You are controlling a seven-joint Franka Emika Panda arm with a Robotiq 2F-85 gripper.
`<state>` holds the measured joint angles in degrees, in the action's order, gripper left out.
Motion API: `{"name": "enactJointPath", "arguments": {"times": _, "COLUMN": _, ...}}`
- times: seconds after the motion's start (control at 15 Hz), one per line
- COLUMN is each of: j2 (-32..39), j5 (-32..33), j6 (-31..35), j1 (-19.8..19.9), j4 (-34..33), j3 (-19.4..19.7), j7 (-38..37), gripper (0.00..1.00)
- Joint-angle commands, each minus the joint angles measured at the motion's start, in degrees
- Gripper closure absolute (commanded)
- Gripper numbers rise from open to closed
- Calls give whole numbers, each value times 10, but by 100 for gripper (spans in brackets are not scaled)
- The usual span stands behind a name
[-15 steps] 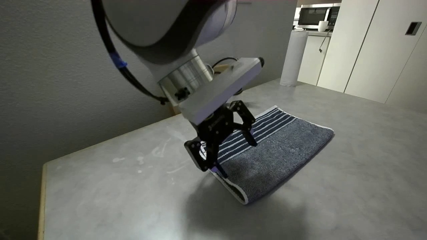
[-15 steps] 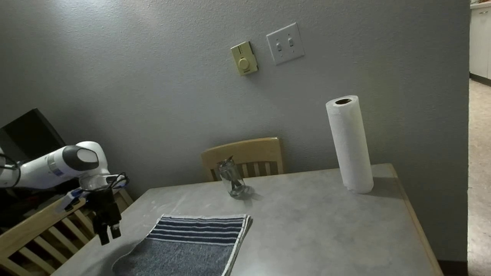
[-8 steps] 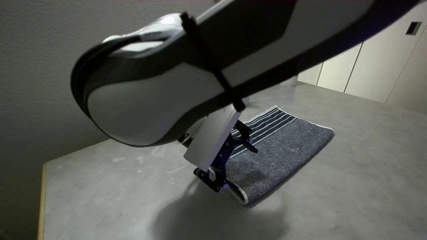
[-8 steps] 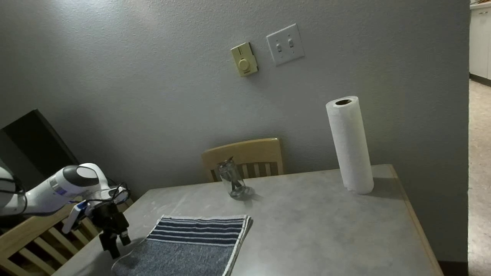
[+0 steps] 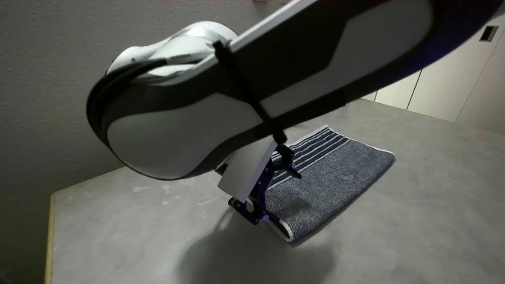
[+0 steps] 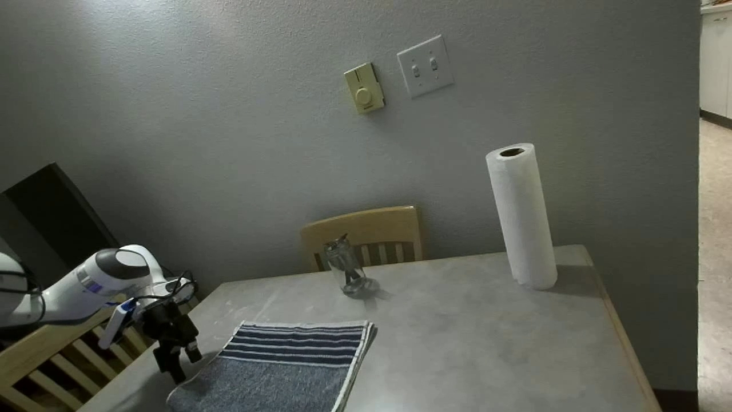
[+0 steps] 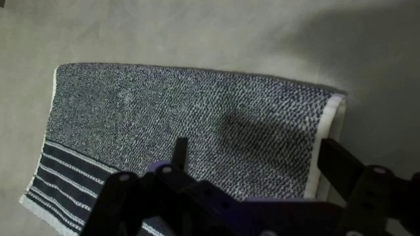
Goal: Fold the towel on the table
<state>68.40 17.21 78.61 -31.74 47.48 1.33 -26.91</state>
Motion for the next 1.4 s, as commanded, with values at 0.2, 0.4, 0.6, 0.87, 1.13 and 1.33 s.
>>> {"name": "enactJointPath", "arguments": {"times": 0.2, "j2": 14, "j5": 17, "j6": 65, "j1": -3, "j4": 10, "j3": 19, "j7": -58, "gripper": 0}}
{"name": "enactJointPath", "arguments": {"times": 0.4, "j2": 28, "j5": 13, "j6": 50, "j1": 0, "j4": -7, "j3": 26, "j7": -74, "gripper": 0}}
{"name": "enactJointPath", "arguments": {"times": 0.6, "j2": 26, "j5": 11, "j6": 43, "j1": -1, "j4": -15, "j3": 28, "j7": -78, "gripper": 0}}
{"name": "enactJointPath", "arguments": {"times": 0.87, "j2": 12, "j5": 8, "j6": 70, "j1": 3, "j4": -9, "j3": 26, "j7": -82, "gripper": 0}}
{"name": "enactJointPath", "arguments": {"times": 1.13, "j2": 3, "j5": 7, "j6": 108, "j1": 9, "j4": -9, "j3": 25, "j7": -83, "gripper": 0}}
{"name": "enactJointPath", "arguments": {"times": 1.33, "j2": 7, "j5": 3, "j6": 185, "j1": 22, "j4": -5, "j3": 21, "j7": -84, "gripper": 0}}
